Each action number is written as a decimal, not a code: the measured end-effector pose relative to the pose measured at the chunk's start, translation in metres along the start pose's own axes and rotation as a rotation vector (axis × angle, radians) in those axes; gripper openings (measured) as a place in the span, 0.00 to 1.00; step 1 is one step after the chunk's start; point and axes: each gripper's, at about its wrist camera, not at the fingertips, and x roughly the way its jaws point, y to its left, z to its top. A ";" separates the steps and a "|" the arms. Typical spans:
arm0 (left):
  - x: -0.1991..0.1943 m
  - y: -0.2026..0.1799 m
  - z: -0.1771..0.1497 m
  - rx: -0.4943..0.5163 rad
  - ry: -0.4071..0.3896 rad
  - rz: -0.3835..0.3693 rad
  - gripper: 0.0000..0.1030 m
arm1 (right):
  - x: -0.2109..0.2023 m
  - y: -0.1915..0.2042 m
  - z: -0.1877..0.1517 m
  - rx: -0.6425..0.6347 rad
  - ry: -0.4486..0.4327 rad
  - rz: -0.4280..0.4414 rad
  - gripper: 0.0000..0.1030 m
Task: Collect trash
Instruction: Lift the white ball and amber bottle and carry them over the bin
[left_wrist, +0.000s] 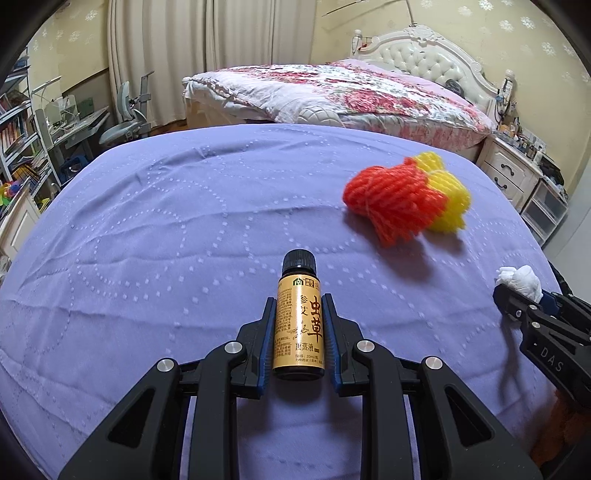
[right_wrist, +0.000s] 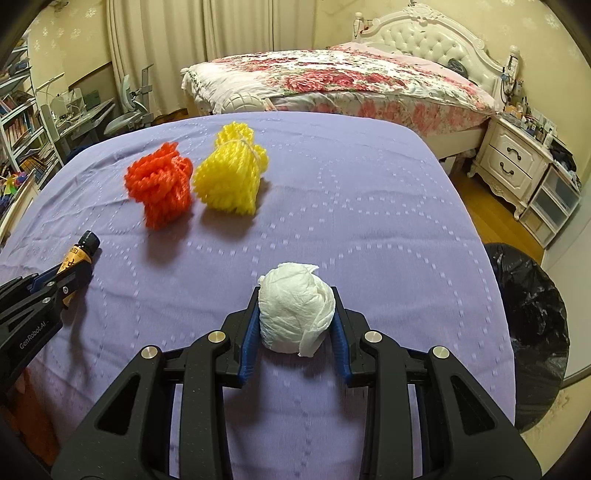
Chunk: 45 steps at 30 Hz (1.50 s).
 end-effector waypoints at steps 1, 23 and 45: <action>-0.001 -0.002 -0.002 0.002 0.000 -0.003 0.24 | -0.002 0.000 -0.002 -0.001 0.000 0.001 0.31; -0.040 -0.075 -0.030 0.100 -0.070 -0.102 0.24 | -0.072 -0.030 -0.053 0.046 -0.109 -0.042 0.31; -0.041 -0.206 -0.003 0.273 -0.138 -0.269 0.24 | -0.109 -0.162 -0.060 0.283 -0.206 -0.227 0.32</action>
